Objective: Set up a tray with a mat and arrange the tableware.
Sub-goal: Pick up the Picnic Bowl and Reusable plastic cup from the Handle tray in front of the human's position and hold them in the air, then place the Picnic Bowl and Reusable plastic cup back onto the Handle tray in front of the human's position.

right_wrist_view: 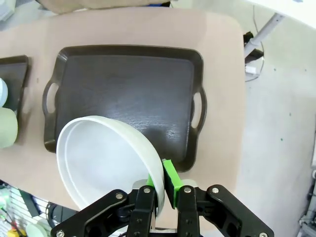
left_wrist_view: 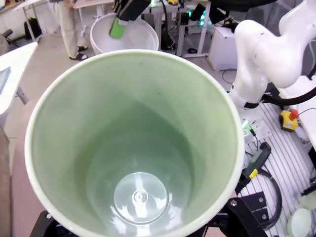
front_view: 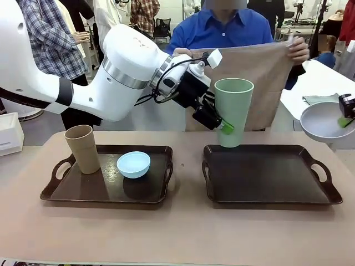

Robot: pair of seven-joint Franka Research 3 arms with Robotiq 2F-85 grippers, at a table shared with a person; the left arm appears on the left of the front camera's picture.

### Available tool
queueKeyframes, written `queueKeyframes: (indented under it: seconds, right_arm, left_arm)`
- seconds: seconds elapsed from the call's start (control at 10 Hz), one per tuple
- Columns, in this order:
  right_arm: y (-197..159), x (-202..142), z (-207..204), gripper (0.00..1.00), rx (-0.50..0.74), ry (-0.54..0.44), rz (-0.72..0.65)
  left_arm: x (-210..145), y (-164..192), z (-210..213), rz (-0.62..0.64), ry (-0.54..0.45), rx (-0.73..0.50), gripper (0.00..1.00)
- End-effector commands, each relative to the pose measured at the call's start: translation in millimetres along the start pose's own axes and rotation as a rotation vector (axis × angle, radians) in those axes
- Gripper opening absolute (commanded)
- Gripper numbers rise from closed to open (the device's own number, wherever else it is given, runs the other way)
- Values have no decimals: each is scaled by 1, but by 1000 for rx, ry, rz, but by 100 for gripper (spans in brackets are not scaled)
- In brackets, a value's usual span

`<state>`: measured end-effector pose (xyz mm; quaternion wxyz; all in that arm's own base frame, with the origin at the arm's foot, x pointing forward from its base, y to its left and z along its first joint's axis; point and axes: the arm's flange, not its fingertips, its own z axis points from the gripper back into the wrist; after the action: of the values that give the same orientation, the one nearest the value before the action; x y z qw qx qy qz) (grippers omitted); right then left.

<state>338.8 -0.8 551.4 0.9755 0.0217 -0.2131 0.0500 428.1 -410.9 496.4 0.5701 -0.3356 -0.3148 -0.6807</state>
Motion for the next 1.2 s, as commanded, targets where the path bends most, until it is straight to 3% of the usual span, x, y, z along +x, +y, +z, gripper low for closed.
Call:
queueKeyframes:
  seconds: [0.0, 1.1]
  right_arm:
    - [-1, 1, 1, 0, 0, -6, 2]
    - [-1, 1, 1, 0, 0, -6, 2]
  left_arm:
    - [3, -1, -2, -7, -5, -4, 40]
    - [3, -1, -2, -7, -5, -4, 40]
